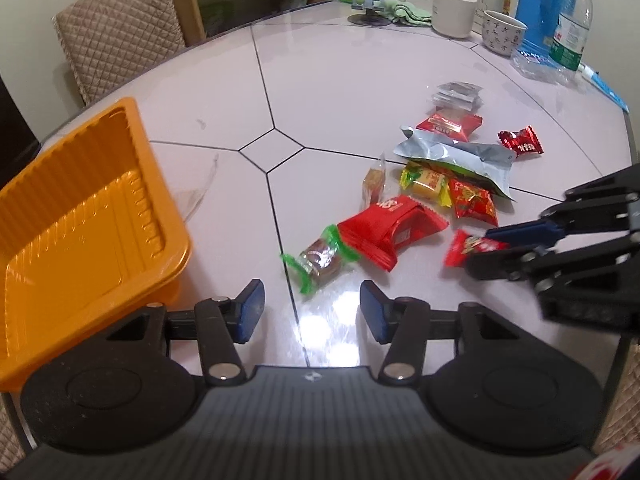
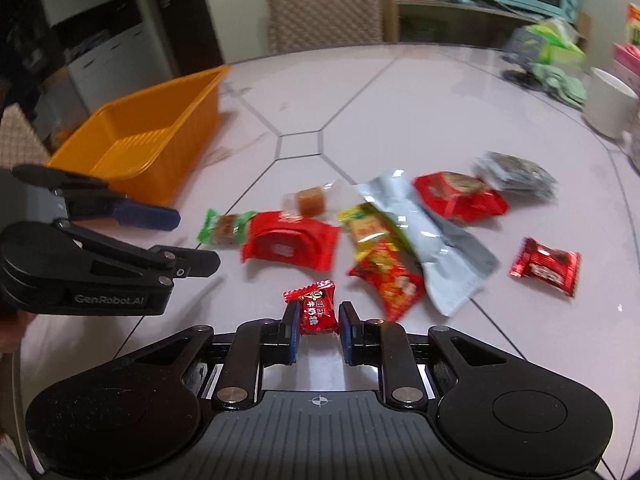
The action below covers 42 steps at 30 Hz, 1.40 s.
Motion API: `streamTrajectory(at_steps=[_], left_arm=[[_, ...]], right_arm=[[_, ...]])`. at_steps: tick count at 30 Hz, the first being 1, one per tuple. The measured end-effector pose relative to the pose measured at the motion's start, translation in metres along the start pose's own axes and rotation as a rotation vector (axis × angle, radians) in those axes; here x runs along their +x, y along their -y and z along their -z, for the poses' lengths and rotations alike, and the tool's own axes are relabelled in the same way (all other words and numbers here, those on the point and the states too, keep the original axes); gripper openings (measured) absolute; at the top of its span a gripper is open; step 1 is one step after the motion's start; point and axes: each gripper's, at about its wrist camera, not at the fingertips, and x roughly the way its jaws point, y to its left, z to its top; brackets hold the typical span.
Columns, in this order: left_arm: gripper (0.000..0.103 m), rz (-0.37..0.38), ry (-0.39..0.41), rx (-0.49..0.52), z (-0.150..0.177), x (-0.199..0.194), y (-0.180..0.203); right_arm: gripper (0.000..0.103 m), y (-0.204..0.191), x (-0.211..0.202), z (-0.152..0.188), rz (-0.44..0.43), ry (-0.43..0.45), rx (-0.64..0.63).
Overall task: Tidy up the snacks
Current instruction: 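Lift both held snacks and carry them over the orange tray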
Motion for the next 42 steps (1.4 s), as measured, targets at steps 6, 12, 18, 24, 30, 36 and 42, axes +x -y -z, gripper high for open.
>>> streamTrajectory(at_steps=[6,12,18,24,30,36,42], left_arm=[[0.041,-0.004,-0.013,0.003,-0.004,0.014,0.003],[0.027,0.047,-0.023,0.015,-0.003,0.009,0.011],[0.027,0.010,-0.013,0.025,-0.006,0.004,0.011],[0.036,-0.018,0.002,0.098,-0.012,0.011,0.017],[0.031,-0.007,-0.015,0.109,-0.014,0.017,0.017],[0.029,0.032,-0.073,0.080,-0.010,0.008,0.019],[0.042,0.031,-0.025,0.113,-0.013,0.005,0.023]], right_arm=[[0.021,0.017,-0.012,0.001,0.021,0.016,0.081],[0.021,0.028,-0.019,0.002,0.048,0.029,0.126],[0.021,0.035,-0.024,0.003,0.065,0.034,0.162],[0.021,0.038,-0.026,0.005,0.069,0.032,0.178],[0.021,0.038,-0.026,0.006,0.069,0.030,0.185],[0.021,0.038,-0.027,0.007,0.068,0.030,0.197],[0.021,0.037,-0.028,0.008,0.069,0.032,0.201]])
